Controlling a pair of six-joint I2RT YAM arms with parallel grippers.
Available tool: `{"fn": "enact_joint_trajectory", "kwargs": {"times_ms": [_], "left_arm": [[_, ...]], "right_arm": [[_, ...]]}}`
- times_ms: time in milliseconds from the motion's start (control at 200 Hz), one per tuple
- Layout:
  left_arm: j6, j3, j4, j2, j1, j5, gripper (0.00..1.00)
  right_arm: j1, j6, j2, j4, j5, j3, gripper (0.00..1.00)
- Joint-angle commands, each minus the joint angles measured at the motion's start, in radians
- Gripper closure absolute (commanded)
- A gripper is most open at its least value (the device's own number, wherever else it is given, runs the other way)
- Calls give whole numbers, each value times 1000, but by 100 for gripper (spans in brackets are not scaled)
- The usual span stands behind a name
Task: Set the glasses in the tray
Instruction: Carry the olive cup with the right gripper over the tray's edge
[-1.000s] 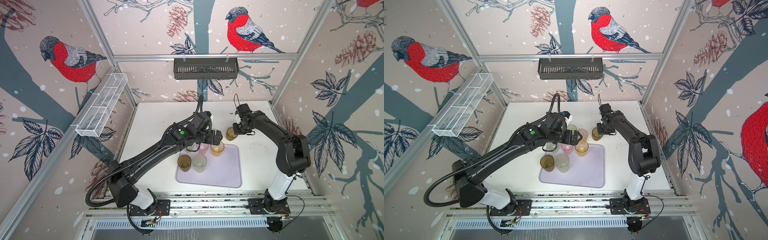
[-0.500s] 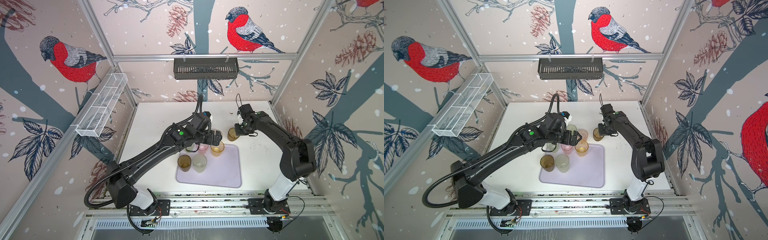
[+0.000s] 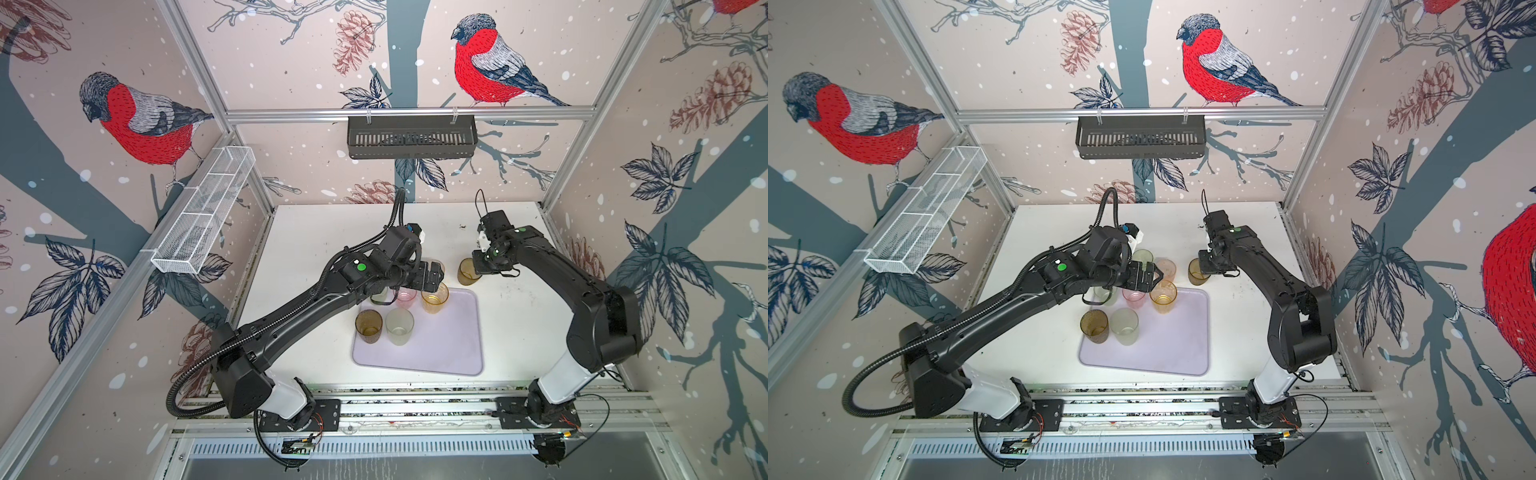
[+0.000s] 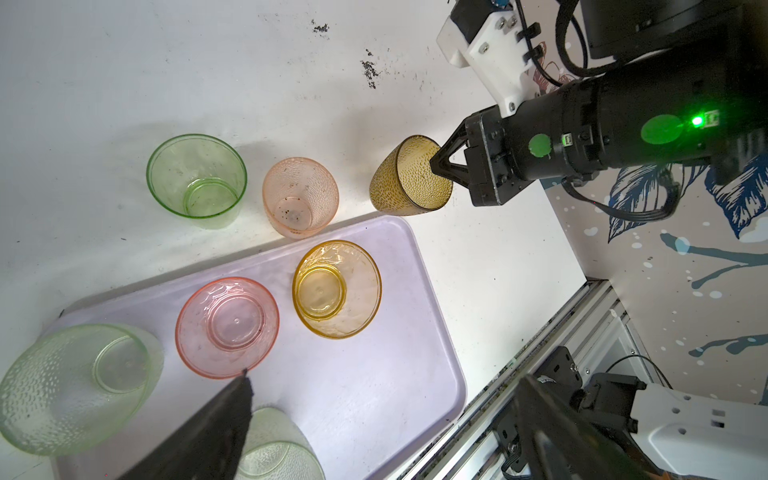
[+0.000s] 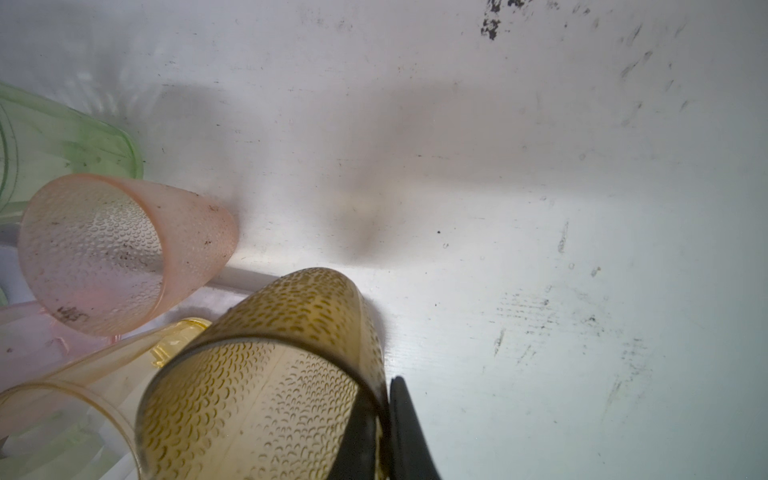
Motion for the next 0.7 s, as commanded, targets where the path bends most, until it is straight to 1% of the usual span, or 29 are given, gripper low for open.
{"fn": "enact_joint_trajectory", "kwargs": {"times_ms": [0, 690], "left_arm": [[6, -5, 42, -11, 1, -1, 2], [0, -28, 48, -34, 0, 3, 2]], "right_arm": [[2, 10, -20, -23, 18, -10, 99], [15, 15, -104, -55, 18, -93, 99]]}}
